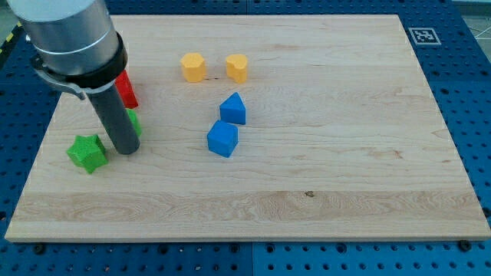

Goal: Move your arm below the green star

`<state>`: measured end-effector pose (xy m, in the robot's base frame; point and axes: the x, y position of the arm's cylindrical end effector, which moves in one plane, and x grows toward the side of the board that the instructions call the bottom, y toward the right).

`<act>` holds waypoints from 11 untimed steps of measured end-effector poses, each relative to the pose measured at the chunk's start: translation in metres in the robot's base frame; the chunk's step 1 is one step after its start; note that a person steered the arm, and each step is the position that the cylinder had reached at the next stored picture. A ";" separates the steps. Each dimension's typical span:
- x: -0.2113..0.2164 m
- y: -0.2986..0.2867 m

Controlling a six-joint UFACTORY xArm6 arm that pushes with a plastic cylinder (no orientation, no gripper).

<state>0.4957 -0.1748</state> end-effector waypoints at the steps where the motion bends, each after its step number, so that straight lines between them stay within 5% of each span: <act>1: -0.009 -0.006; 4: -0.011 0.037; 6: 0.084 0.045; 7: 0.118 0.000; 8: 0.108 -0.055; 11: 0.023 -0.065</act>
